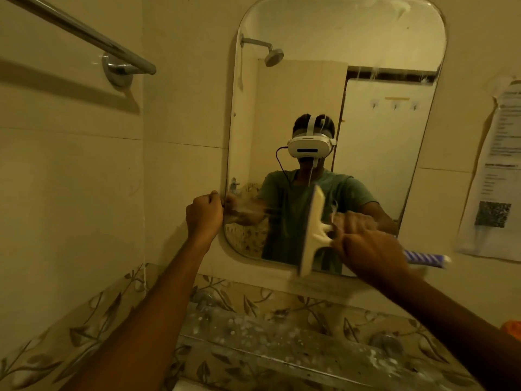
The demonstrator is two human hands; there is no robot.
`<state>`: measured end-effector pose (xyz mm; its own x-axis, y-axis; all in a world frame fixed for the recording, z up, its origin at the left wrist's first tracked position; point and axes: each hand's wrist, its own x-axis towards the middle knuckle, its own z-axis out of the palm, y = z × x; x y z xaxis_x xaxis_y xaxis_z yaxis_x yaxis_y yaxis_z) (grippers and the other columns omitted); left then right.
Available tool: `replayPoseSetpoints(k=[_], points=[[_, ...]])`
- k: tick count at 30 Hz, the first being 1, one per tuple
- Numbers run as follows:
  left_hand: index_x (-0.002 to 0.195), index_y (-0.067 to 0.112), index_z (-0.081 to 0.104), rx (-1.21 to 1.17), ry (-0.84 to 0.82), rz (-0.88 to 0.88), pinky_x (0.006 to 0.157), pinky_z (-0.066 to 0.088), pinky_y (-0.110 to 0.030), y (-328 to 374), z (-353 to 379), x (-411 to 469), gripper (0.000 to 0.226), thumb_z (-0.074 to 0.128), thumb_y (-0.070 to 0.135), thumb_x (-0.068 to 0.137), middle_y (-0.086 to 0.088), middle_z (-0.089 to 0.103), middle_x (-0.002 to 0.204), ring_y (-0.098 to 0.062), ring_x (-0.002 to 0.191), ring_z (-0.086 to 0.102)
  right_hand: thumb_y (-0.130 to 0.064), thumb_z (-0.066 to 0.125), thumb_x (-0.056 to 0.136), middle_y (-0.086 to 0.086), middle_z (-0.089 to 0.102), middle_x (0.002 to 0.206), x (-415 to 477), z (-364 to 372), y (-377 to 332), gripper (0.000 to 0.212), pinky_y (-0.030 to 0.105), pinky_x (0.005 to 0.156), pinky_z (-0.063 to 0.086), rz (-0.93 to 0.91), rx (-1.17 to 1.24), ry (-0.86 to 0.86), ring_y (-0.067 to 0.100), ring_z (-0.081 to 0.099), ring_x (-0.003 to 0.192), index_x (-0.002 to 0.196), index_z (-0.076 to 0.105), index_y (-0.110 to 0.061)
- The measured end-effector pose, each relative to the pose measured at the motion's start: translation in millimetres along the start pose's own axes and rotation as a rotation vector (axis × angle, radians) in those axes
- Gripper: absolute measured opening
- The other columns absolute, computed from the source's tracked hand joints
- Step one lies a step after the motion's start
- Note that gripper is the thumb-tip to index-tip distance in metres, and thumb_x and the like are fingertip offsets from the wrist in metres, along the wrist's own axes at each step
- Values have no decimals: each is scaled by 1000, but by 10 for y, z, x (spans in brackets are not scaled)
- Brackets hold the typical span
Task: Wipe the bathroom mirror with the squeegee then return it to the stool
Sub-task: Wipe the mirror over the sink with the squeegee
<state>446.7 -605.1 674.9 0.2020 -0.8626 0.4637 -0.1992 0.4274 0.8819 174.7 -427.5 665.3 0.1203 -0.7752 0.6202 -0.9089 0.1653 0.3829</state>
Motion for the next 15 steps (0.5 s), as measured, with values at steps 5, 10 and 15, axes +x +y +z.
replayPoseSetpoints(k=[5,10,15], points=[[60,17,61,23,-6,72,74,56,-47,131,-73,70,48,42,40,97,-9,68,68,-31,70,66,-45,17,96,-13,27,48,-50,-171,-37,59,17,37,17,75,71,68,0,27,37,75,66,-21],[65,22,61,-105,24,111,74,57,-45,568,-91,232,44,41,43,98,-6,68,72,-26,72,66,-50,14,97,-5,52,80,670,-434,-674,55,26,52,45,-39,118,79,13,55,66,98,61,-20],[67,20,59,-144,7,48,77,58,-42,812,-78,314,48,36,47,99,-9,69,82,-26,78,66,-47,19,100,6,60,78,1065,-502,-1223,55,28,50,41,-36,163,129,18,52,58,82,58,-12]])
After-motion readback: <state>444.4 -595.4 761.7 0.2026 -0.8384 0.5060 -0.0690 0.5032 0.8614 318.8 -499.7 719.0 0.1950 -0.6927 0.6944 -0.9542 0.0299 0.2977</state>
